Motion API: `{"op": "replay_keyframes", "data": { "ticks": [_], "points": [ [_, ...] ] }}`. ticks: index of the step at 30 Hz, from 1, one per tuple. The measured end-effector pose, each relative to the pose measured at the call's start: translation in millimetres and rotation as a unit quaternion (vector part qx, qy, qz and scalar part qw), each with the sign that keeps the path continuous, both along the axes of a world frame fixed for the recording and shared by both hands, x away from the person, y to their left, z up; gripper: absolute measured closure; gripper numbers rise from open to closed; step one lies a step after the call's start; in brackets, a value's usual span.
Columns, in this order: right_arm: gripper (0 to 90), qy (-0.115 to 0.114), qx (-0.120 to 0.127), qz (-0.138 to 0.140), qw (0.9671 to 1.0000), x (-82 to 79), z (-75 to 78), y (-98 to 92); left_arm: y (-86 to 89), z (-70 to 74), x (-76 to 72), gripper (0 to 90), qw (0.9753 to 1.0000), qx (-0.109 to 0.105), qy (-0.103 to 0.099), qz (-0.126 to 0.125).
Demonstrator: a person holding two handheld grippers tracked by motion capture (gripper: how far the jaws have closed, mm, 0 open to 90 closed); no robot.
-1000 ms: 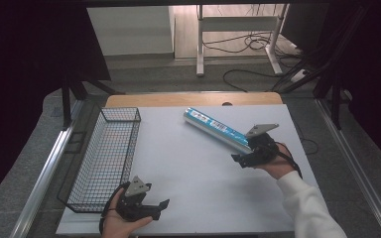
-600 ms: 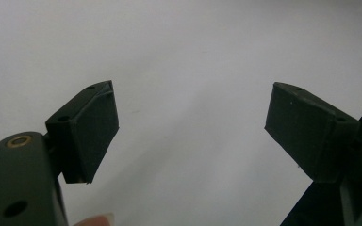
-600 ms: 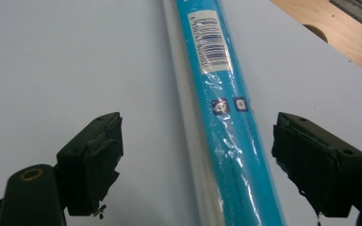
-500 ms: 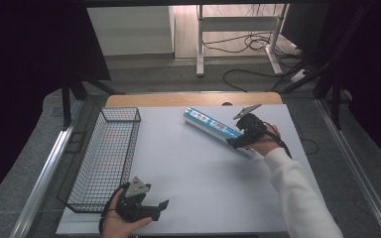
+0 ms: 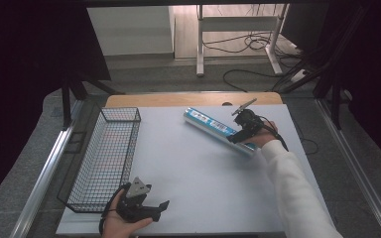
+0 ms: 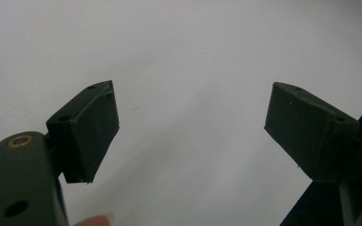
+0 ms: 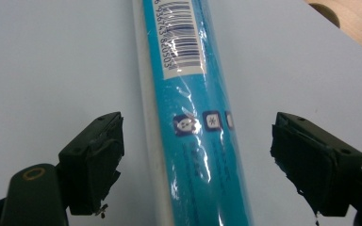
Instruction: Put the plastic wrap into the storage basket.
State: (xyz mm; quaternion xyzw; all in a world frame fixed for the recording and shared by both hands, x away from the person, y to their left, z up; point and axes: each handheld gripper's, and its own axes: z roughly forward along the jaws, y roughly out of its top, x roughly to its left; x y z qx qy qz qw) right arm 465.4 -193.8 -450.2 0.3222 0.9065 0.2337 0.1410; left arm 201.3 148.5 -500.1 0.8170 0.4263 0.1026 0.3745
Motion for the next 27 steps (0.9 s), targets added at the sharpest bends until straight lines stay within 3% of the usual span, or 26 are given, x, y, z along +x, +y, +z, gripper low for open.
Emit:
{"op": "replay_keyframes", "data": {
  "ticks": [10,12,17,20,27],
  "points": [
    [18.3,0.017,-0.012,0.015,0.9997,21.9,-10.9,22.0,2.7,0.7,-1.3,19.0,0.9999,-0.005,-0.009,0.009],
    [18.5,0.029,-0.012,0.018,0.9993,25.1,-12.6,24.9,3.1,0.2,-1.2,19.2,0.9999,-0.005,-0.01,0.009],
    [19.4,0.035,-0.031,0.022,0.9987,33.2,-21.8,35.5,3.7,-0.8,-1.2,19.2,0.9999,-0.004,-0.007,0.008],
    [20.3,0.043,-0.029,0.023,0.9984,35.7,-26.2,36.7,4.3,-1.3,-1.1,19.2,0.9999,-0.004,-0.007,0.008],
    [24.9,0.062,-0.051,0.029,0.9963,38.8,-37.5,37.2,3.5,-2.3,-0.5,19.1,1.0,-0.002,-0.003,0.008]
  ]
}}
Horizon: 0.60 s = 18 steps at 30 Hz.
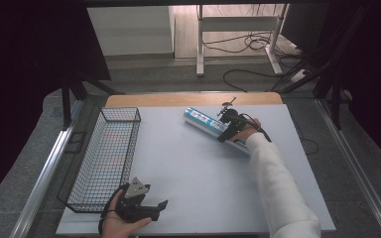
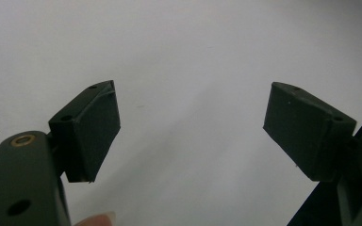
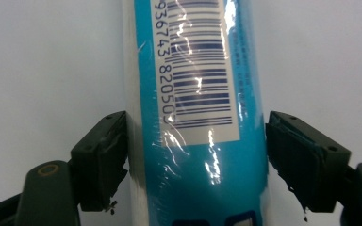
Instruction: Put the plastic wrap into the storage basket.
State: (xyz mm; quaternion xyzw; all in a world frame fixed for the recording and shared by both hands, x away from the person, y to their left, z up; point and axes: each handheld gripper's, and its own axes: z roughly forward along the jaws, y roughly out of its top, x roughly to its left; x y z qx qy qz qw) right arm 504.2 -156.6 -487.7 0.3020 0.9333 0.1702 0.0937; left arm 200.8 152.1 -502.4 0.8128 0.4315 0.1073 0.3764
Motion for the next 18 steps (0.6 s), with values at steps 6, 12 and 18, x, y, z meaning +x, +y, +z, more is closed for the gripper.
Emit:
{"op": "replay_keyframes", "data": {
  "ticks": [6,12,18],
  "points": [
    [30.5,0.015,-0.014,0.005,0.9998,2.4,-8.8,2.2,1.6,-0.4,0.1,19.2,1.0,-0.002,0.0,0.002],
    [32.2,0.013,-0.037,0.011,0.9992,1.8,-7.3,7.5,0.9,-0.7,-0.2,19.4,1.0,-0.001,-0.003,0.002],
    [32.6,0.02,-0.026,0.001,0.9995,1.2,-6.3,7.7,1.4,1.1,-2.3,20.0,0.9999,-0.008,-0.015,0.004]
  ]
}}
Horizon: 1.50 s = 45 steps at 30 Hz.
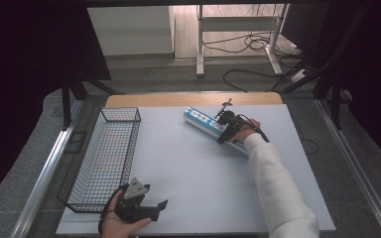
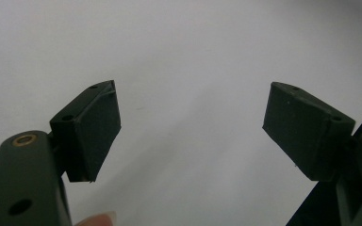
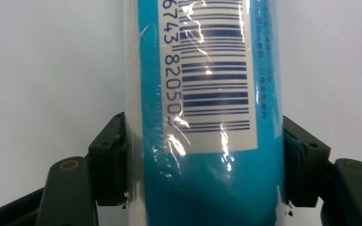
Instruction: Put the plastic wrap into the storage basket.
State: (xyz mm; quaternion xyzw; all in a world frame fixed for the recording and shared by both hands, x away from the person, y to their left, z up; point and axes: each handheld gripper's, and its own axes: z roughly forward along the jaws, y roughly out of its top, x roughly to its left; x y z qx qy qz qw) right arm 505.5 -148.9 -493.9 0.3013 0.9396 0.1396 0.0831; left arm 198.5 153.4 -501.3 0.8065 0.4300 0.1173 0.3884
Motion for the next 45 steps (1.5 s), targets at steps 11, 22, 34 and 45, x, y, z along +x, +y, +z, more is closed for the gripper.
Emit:
{"op": "replay_keyframes", "data": {
  "ticks": [11,22,34,45],
  "points": [
    [32.9,-0.006,0.01,-0.012,0.9998,-9.5,16.1,-1.3,-0.6,2.2,-1.3,20.8,1.0,-0.005,-0.008,-0.003],
    [32.8,0.004,0.077,-0.05,0.9958,-37.3,46.3,-16.8,-4.8,1.1,-0.4,20.6,0.9999,-0.008,-0.004,-0.007],
    [32.8,0.026,0.125,-0.041,0.991,-82.4,64.4,-28.7,-11.9,2.0,1.0,20.7,0.9998,-0.012,-0.001,-0.014],
    [32.8,0.049,0.188,-0.05,0.9796,-124.5,70.0,-40.5,-16.4,3.7,5.6,18.5,0.9993,-0.036,0.009,-0.008]
  ]
}}
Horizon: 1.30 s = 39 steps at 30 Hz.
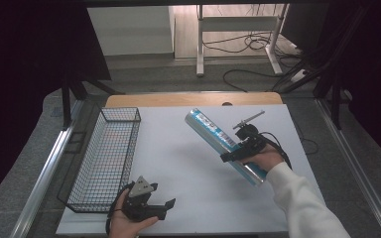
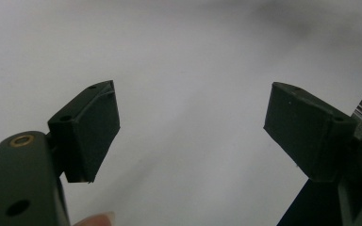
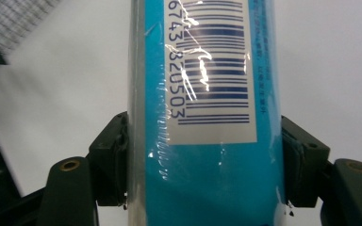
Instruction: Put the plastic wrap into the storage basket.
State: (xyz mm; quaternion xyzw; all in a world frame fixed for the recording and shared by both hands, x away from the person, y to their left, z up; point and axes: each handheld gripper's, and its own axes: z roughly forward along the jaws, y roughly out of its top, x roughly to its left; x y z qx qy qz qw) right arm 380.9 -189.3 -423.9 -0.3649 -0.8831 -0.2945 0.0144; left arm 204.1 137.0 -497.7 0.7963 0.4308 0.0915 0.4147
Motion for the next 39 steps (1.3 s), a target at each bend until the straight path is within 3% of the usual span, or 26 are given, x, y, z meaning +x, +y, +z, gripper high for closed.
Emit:
{"op": "replay_keyframes", "data": {
  "ticks": [6,9,16,21,24,27,28,33,39],
  "points": [
    [32.8,0.002,0.021,-0.013,0.9997,-17.5,-5.7,-8.4,-0.3,1.8,8.7,15.5,0.9995,-0.022,0.014,0.015],
    [32.8,0.006,0.031,-0.013,0.9994,-24.7,-9.8,-11.7,-4.5,3.7,12.7,13.9,0.9995,-0.024,0.015,0.015],
    [32.8,0.004,0.039,-0.015,0.9991,-45.2,-18.1,-16.6,-13.1,9.1,24.1,12.4,0.9976,-0.062,0.028,0.003],
    [32.8,-0.004,0.059,-0.019,0.9981,-56.1,-25.6,-17.5,-17.9,17.6,40.8,10.9,0.9929,-0.109,0.048,-0.006],
    [32.8,0.0,0.066,-0.021,0.9976,-60.1,-30.8,-16.6,-20.5,18.6,52.8,10.2,0.9879,-0.144,0.059,-0.002],
    [32.8,0.002,0.072,-0.027,0.997,-63.3,-34.8,-14.5,-21.8,15.5,62.5,9.6,0.9803,-0.182,0.077,-0.008],
    [32.8,0.001,0.073,-0.028,0.997,-64.2,-35.2,-13.9,-22.4,13.1,66.9,8.9,0.9758,-0.2,0.087,-0.017],
    [32.8,-0.004,0.094,-0.033,0.995,-69.3,-34.2,-7.4,-24.8,7.3,81.6,7.4,0.9615,-0.255,0.1,-0.019],
    [32.8,-0.006,0.107,-0.025,0.9939,-74.2,-32.2,2.8,-37.1,4.4,94.8,7.1,0.9519,-0.282,0.114,-0.035]
  ]
}}
